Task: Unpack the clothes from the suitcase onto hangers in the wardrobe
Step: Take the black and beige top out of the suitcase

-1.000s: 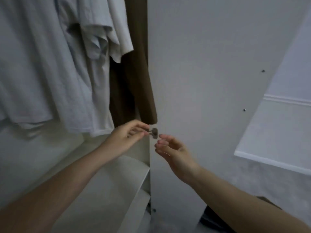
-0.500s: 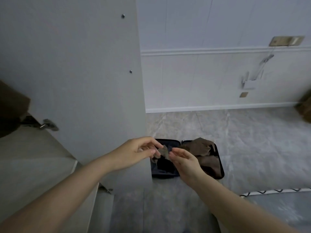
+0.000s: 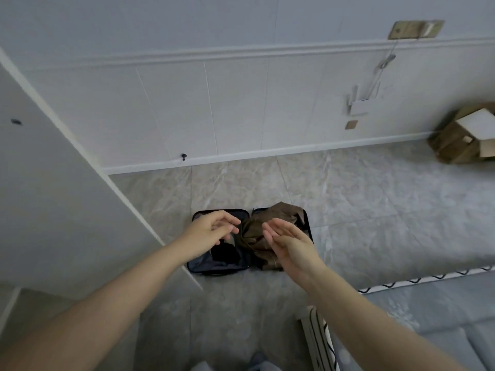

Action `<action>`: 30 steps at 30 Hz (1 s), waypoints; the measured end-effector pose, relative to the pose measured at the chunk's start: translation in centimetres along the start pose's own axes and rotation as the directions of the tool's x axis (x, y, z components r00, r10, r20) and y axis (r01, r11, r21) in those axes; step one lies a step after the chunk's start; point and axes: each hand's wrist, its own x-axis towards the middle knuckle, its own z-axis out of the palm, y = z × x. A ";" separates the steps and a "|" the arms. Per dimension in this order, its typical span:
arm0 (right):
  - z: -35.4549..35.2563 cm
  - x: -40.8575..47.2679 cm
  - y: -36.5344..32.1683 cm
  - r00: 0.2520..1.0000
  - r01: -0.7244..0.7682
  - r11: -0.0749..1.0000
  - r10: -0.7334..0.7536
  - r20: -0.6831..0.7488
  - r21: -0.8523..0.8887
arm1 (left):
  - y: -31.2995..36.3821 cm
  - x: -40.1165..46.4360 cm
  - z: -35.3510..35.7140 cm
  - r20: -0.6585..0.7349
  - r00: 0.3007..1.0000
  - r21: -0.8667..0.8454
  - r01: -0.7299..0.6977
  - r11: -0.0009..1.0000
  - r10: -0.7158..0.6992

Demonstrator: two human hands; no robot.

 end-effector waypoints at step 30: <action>-1.0 34.5 3.0 0.953 -0.291 0.814 0.201 -0.225 -0.503 | -24.6 35.4 -4.3 -0.089 0.737 -0.040 0.670 0.741 -0.670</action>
